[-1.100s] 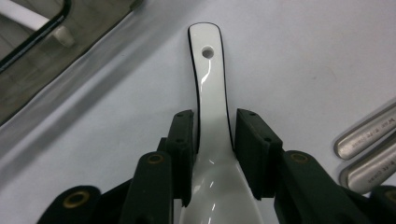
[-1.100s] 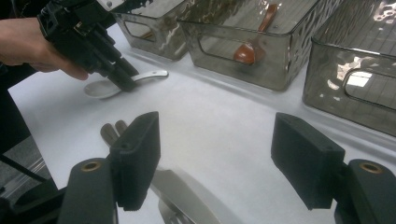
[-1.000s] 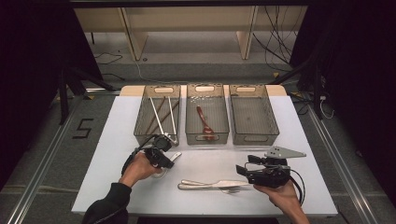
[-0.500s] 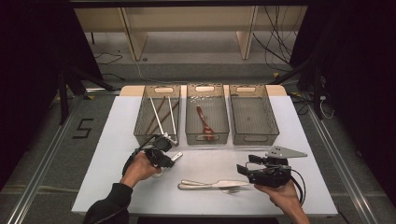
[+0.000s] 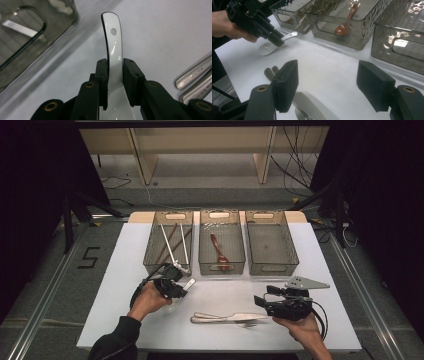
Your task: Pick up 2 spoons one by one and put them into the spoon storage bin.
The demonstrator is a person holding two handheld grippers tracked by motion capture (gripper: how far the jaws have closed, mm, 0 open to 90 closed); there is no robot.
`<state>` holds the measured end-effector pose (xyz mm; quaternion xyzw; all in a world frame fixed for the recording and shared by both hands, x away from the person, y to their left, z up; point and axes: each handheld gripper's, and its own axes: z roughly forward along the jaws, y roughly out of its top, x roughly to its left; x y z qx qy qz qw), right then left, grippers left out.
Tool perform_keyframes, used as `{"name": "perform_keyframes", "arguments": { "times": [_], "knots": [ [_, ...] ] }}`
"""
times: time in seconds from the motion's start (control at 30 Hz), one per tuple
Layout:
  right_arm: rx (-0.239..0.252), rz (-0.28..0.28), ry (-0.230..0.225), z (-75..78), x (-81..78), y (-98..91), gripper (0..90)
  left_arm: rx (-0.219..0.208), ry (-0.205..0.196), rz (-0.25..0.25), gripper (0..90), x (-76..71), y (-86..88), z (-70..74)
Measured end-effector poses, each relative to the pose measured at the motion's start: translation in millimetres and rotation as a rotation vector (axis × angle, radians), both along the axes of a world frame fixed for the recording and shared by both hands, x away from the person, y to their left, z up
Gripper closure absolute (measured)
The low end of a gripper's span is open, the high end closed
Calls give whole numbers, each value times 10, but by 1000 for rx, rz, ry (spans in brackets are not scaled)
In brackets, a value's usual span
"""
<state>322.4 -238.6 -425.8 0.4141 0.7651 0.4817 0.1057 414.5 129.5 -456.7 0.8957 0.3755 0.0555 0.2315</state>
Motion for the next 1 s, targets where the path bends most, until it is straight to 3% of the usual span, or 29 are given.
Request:
{"name": "perform_keyframes", "arguments": {
  "times": [0.07,0.1,0.13,0.2,0.53,1.0],
  "knots": [
    [3,-2,1,1,0,-2,346,-13,-15,-2,767,-3,17,23],
    [2,-2,0,1,0,-4,346,-48,-21,1,817,-3,34,37],
    [2,-1,0,2,0,-5,347,-55,-26,2,854,0,40,46],
    [3,-2,1,2,0,-6,347,-3,-16,-9,853,-6,21,26],
    [2,-1,1,-2,3,-7,348,-10,-12,-21,855,-24,7,34],
    [3,-3,-1,4,-1,-8,348,-115,-50,-28,855,9,11,306]
  ]
}}
